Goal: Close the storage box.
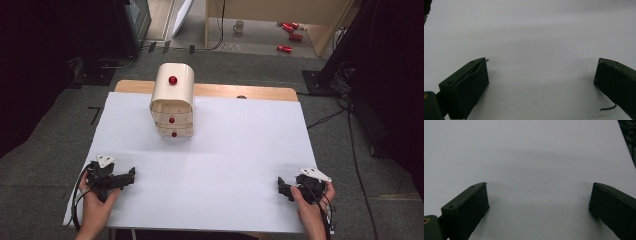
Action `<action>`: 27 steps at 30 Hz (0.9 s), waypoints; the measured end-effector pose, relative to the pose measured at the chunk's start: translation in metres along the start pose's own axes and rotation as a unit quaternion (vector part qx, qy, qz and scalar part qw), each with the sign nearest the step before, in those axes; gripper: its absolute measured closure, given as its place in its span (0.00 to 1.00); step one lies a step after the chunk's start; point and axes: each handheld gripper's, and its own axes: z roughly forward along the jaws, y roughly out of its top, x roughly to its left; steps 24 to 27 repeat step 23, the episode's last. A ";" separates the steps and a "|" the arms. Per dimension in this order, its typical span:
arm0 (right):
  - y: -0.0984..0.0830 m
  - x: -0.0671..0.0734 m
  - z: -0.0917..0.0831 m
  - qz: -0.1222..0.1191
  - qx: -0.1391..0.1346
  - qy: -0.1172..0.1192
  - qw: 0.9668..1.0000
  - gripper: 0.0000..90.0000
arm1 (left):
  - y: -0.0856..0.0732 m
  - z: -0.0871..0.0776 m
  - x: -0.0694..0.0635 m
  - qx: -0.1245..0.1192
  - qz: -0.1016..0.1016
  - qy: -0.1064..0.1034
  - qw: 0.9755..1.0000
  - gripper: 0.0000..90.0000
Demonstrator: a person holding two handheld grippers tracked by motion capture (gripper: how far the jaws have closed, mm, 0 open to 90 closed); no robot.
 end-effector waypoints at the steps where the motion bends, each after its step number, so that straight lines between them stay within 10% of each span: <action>1: -0.001 0.000 0.000 -0.001 -0.004 -0.001 1.000 0.02 | 0.000 0.000 0.000 0.000 0.000 0.000 1.000 0.00; 27: -0.002 0.001 0.001 0.000 -0.006 -0.002 1.000 0.02 | 0.000 0.000 0.000 -0.001 -0.003 -0.001 1.000 0.00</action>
